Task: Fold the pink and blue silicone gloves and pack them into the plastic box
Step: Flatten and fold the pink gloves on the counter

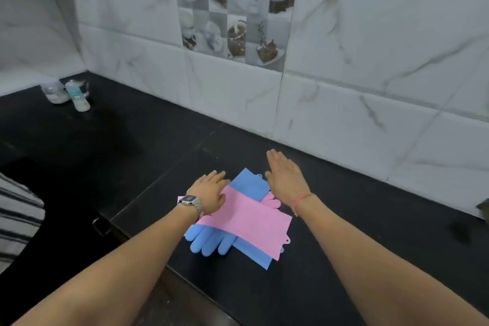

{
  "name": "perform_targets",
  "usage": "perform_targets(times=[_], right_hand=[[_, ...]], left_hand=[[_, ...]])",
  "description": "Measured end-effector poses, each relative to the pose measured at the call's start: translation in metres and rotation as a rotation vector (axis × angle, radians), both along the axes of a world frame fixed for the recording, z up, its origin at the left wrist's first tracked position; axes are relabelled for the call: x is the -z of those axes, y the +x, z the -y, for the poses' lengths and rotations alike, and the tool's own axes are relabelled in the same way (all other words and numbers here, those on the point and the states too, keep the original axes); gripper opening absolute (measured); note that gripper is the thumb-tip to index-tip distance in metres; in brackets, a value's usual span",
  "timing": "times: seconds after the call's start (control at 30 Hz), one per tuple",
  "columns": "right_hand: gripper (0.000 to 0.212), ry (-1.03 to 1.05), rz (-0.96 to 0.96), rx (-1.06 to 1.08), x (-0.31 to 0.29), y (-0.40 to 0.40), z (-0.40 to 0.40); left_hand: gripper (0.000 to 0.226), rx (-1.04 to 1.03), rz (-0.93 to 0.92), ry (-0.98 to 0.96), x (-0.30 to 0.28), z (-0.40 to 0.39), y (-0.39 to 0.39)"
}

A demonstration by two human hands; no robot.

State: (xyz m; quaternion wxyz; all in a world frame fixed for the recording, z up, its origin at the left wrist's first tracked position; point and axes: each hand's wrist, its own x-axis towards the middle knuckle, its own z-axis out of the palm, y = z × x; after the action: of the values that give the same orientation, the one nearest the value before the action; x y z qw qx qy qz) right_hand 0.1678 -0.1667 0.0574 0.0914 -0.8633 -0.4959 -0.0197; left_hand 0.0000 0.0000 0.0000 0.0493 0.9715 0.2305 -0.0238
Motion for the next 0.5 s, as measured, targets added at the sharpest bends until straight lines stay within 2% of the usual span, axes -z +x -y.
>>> perform_targets(times=[0.13, 0.23, 0.3, 0.5], right_hand=[[0.058, -0.12, -0.089, -0.081, 0.028, -0.033, -0.009], [0.058, -0.178, -0.146, -0.119, 0.046, -0.054, -0.015], [0.057, -0.215, -0.163, -0.14, 0.056, -0.066, -0.018], [0.071, -0.363, -0.23, -0.19, 0.084, -0.089, -0.019]], left_hand=[[0.053, 0.077, -0.076, -0.132, 0.023, -0.001, -0.04], [0.054, 0.094, -0.064, -0.162, 0.038, -0.003, -0.058], [0.051, 0.109, -0.026, -0.139, 0.044, -0.005, -0.063], [0.017, 0.072, 0.196, -0.092, 0.044, 0.001, -0.056]])
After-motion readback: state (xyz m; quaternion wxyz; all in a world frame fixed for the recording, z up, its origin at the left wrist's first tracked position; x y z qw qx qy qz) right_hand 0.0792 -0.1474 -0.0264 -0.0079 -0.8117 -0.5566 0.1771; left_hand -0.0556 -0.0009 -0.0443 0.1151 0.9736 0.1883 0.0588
